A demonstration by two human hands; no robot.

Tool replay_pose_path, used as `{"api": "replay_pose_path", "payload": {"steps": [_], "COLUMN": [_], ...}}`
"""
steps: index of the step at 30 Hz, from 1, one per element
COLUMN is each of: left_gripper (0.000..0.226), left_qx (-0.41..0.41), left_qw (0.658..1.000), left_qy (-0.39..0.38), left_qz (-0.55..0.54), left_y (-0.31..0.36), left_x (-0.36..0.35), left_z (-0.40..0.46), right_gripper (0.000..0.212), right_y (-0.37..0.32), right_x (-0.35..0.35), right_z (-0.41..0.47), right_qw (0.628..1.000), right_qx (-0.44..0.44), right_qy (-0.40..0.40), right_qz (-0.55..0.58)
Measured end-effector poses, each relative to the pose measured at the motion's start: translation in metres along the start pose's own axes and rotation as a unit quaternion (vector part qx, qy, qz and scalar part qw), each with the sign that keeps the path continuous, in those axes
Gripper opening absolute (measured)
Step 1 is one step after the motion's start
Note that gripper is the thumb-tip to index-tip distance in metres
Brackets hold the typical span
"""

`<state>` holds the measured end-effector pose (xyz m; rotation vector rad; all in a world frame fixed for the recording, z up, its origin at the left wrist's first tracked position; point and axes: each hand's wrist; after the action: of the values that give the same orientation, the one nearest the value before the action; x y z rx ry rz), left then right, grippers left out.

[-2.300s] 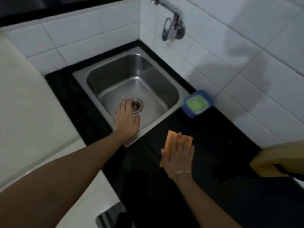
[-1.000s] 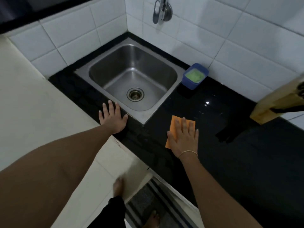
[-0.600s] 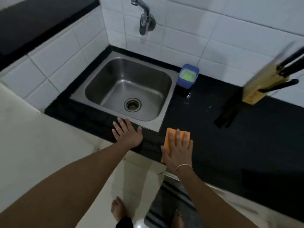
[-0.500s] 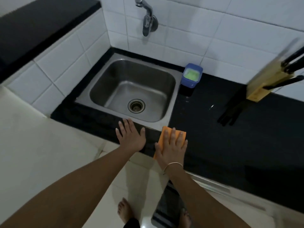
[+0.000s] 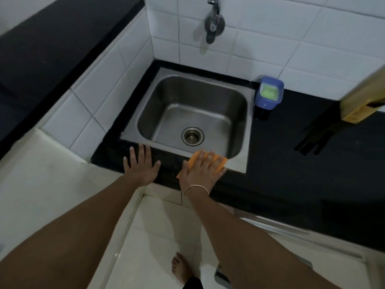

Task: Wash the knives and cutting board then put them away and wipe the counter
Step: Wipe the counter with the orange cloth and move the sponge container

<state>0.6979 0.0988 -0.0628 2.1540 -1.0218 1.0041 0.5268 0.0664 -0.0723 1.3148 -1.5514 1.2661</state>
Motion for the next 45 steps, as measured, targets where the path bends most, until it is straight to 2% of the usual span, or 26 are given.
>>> {"api": "replay_pose_path", "payload": {"steps": [4,7,10,12,19,22,24,28,29,30,34,36,39,42,45], "left_gripper": [0.077,0.077,0.077,0.077,0.079,0.078,0.078,0.078,0.078,0.077,0.070,0.066,0.057,0.056,0.056], "left_qx": [-0.006,-0.005,0.000,0.008,0.041,0.060,0.071,0.081,0.075,0.063,0.045,0.041,0.013,-0.036,-0.092], "left_qw": [1.000,1.000,1.000,1.000,0.997,0.997,0.996,0.994,0.994,0.995,0.981,0.975,0.969,0.956,0.937], "left_qy": [-0.025,-0.013,-0.016,-0.017,-0.054,-0.051,-0.047,-0.040,-0.024,0.007,0.188,0.218,0.247,0.291,0.336], "left_qz": [0.015,0.018,0.011,0.014,0.024,0.022,0.032,0.058,0.070,0.078,0.026,0.007,-0.009,-0.024,-0.036], "left_y": [0.005,0.004,0.003,0.003,0.008,0.011,0.012,0.018,0.020,0.020,0.004,-0.015,-0.041,-0.061,-0.072], "left_x": [0.006,0.003,0.004,0.003,0.011,0.010,0.011,0.020,0.021,0.020,0.018,0.029,0.049,0.068,0.085], "left_z": [0.001,-0.001,0.001,0.000,0.005,-0.001,-0.005,-0.011,-0.013,-0.014,-0.016,-0.012,0.003,0.016,0.037], "right_gripper": [0.083,0.083,0.077,0.076,0.076,0.078,0.076,0.065,0.063,0.060,0.055,0.054,0.054,0.056,0.058], "right_y": [0.013,0.028,0.053,0.062,0.059,0.057,0.060,0.058,0.056,0.054,0.040,0.019,-0.025,-0.069,-0.111], "right_x": [0.009,0.025,0.042,0.041,0.035,0.039,0.044,0.048,0.045,0.042,0.033,0.025,0.012,0.002,-0.007], "right_z": [0.004,0.017,0.051,0.064,0.065,0.068,0.078,0.101,0.102,0.102,0.100,0.095,0.079,0.063,0.060], "right_qw": [0.999,0.988,0.933,0.887,0.854,0.827,0.782,0.619,0.594,0.583,0.599,0.619,0.672,0.735,0.778], "right_qx": [0.029,0.143,0.335,0.412,0.463,0.502,0.574,0.748,0.766,0.774,0.769,0.752,0.706,0.639,0.575], "right_qy": [-0.019,-0.024,-0.080,-0.137,-0.132,-0.150,-0.154,-0.138,-0.136,-0.134,-0.129,-0.129,-0.129,-0.125,-0.129], "right_qz": [-0.008,-0.049,-0.109,-0.158,-0.196,-0.203,-0.187,-0.194,-0.204,-0.208,-0.184,-0.186,-0.183,-0.188,-0.218]}}
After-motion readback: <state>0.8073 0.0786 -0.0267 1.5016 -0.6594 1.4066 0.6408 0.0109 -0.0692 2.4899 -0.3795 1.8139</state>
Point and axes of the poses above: each hand's wrist, its own z-axis towards the middle knuckle, its own x-axis out of the back of the hand, y = z × x, and after that the axes turned 1 degree about -y, right-handed
